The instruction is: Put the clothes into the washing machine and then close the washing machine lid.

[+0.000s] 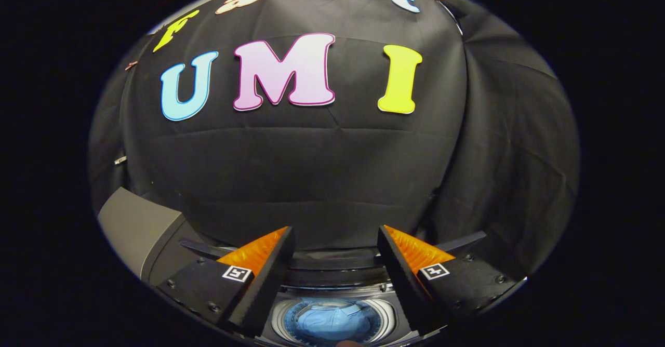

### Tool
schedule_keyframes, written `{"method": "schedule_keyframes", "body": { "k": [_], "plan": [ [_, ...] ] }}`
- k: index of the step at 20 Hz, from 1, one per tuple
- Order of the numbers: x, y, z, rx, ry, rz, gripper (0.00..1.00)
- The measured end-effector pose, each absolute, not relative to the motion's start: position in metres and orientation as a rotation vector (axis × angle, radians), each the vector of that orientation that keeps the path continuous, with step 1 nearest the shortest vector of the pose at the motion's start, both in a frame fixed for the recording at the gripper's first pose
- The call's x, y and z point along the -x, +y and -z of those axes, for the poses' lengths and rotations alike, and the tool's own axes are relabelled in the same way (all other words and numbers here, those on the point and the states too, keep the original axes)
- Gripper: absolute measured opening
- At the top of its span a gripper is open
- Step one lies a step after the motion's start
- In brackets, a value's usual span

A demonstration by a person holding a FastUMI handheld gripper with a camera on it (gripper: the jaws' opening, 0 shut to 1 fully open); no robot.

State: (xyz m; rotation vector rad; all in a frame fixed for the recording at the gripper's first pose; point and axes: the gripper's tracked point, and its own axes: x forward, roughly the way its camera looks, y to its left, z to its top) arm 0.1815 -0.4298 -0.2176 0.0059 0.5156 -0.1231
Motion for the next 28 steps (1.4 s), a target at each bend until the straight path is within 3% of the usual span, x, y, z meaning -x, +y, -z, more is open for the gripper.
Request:
{"method": "schedule_keyframes", "body": {
  "k": [13,15,17,19,23,28],
  "plan": [
    [-0.111,-0.42,0.237,-0.021,0.532,0.095,1.0],
    [-0.09,-0.41,0.265,-0.051,0.601,0.042,1.0],
    [-0.041,-0.417,0.315,-0.065,0.837,0.06,0.98],
    [-0.009,-0.428,0.341,-0.103,0.895,0.108,1.0],
    [-0.009,-0.426,0.35,-0.099,0.846,0.116,1.0],
    [-0.024,-0.418,0.31,-0.038,0.656,0.052,1.0]
  ]
}}
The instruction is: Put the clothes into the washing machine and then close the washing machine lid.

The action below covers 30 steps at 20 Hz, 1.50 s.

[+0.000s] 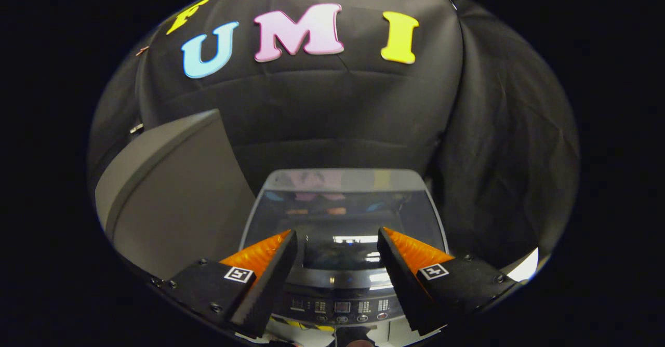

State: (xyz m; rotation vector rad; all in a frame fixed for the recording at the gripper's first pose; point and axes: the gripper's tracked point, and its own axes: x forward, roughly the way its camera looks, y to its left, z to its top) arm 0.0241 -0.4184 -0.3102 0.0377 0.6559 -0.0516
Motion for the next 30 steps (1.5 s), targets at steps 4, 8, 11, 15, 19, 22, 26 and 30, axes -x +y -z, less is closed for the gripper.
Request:
{"method": "schedule_keyframes", "body": {
  "k": [4,8,11,15,19,22,26,30],
  "plan": [
    [-0.05,-0.393,0.228,-0.058,0.443,0.037,1.0],
    [-0.065,-0.376,0.147,-0.095,0.241,0.031,0.99],
    [-0.065,-0.361,0.1,-0.085,0.139,0.025,0.99],
    [-0.045,-0.331,0.073,-0.085,0.107,0.041,0.99],
    [-0.01,-0.287,0.069,-0.078,0.087,0.041,0.99],
    [0.007,-0.26,0.063,-0.066,0.054,0.045,0.99],
    [0.021,-0.237,0.056,-0.067,0.049,0.068,0.99],
    [0.023,-0.22,0.05,-0.07,0.047,0.063,0.99]
  ]
}}
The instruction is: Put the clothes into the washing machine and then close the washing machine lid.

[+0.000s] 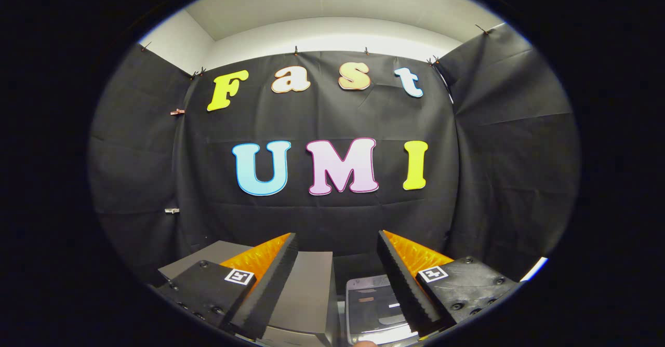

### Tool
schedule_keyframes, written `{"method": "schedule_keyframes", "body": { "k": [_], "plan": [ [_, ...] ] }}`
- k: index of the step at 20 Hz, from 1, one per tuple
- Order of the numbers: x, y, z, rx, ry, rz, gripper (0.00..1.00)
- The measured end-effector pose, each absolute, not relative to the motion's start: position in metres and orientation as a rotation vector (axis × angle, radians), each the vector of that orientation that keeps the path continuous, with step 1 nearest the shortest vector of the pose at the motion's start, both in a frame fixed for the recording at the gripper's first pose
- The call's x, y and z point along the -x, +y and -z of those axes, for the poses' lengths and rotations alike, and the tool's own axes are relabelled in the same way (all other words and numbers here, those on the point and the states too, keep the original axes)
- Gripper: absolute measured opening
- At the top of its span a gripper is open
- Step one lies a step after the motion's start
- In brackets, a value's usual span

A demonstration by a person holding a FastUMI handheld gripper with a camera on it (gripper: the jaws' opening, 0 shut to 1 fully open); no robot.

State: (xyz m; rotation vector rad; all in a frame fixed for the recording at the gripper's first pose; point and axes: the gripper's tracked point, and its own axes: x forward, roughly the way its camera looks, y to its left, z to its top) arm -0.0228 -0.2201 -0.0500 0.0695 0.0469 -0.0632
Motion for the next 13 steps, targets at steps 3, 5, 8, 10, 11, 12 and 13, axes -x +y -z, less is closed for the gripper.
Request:
{"method": "schedule_keyframes", "body": {
  "k": [3,5,8,10,11,12,13],
  "plan": [
    [0.023,-0.221,0.052,-0.055,0.056,0.078,0.99],
    [0.024,-0.219,0.051,-0.04,0.056,0.076,0.98],
    [0.025,-0.218,0.052,-0.021,0.058,0.079,0.98],
    [0.023,-0.218,0.048,-0.004,0.048,0.079,0.98],
    [0.021,-0.217,0.045,0.006,0.041,0.078,0.98],
    [0.02,-0.214,0.044,0.01,0.039,0.071,0.98],
    [0.019,-0.211,0.044,0.011,0.037,0.061,0.98]
  ]
}}
